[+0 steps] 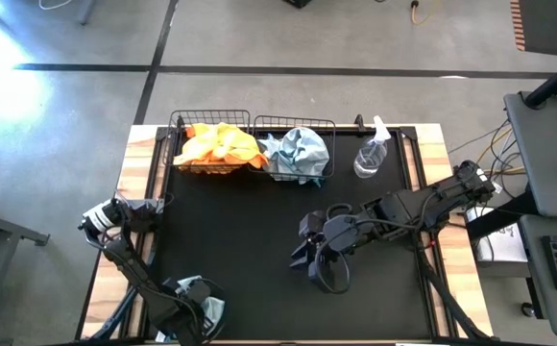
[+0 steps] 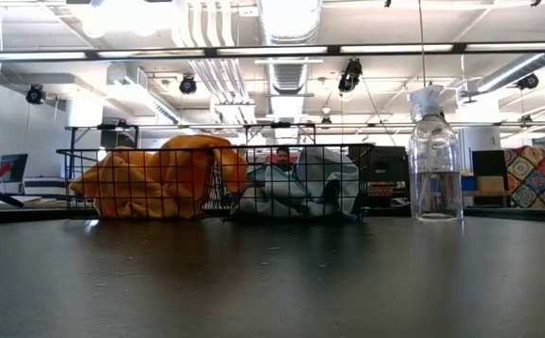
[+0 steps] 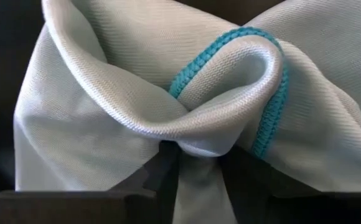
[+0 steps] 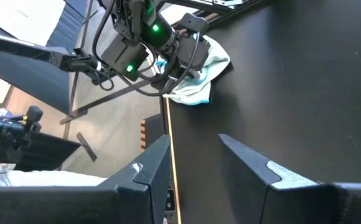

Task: Sort microfiber towel by color & place in baskets
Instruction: Put the blue microfiber cloth into the right black wire basket

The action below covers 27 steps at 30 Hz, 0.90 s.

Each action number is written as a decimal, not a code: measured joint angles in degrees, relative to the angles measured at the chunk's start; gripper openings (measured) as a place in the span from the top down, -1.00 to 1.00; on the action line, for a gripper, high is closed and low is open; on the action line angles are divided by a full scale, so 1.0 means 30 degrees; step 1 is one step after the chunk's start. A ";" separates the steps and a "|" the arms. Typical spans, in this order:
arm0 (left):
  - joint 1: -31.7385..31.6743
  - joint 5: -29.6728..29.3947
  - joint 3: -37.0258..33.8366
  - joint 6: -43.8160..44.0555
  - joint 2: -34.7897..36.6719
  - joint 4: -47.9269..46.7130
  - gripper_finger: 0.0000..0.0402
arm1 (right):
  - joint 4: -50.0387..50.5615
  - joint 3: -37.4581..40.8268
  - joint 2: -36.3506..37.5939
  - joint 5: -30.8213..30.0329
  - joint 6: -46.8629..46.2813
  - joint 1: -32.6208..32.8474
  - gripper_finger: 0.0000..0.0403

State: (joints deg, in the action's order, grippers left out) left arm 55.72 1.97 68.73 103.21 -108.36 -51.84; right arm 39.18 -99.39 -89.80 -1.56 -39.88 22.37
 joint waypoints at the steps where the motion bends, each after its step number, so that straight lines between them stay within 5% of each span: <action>1: -0.0006 -0.0023 0.0000 0.0003 -0.0001 0.0031 0.53 | 0.0000 0.0007 0.0000 0.0000 0.0000 0.0000 0.39; 12: -0.0021 -0.0225 0.0204 0.0082 -0.0036 -0.0177 0.96 | 0.0007 0.0015 0.0000 0.0000 0.0000 0.0000 0.39; 27: -0.0057 -0.1131 0.3987 -0.1392 -0.0109 -0.4515 0.99 | 0.0007 0.0015 0.0000 -0.0001 0.0000 0.0000 0.39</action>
State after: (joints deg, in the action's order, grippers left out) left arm 55.55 -1.42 80.69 99.03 -108.68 -65.38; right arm 39.20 -99.35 -89.80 -1.57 -39.88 22.37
